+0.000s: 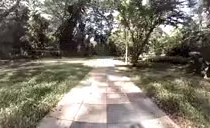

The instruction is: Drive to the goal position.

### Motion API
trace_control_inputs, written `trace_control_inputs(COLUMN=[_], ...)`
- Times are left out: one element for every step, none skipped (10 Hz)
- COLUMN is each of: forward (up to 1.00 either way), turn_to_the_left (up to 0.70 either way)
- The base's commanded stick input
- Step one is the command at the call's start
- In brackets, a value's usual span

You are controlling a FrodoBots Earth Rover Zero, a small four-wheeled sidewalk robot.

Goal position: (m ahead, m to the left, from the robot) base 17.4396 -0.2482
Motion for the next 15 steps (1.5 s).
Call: trace_control_inputs(forward=[0.50, 0.50, 0.50, 0.50, 0.50, 0.50, 0.50, 0.50, 0.50, 0.50, 0.50, 0.50, 0.50, 0.50, 0.50], turn_to_the_left=[0.00, 0.00, 0.00, 0.00, 0.00, 0.00, 0.00, 0.00, 0.00, 0.00, 0.00, 0.00, 0.00, 0.00, 0.00])
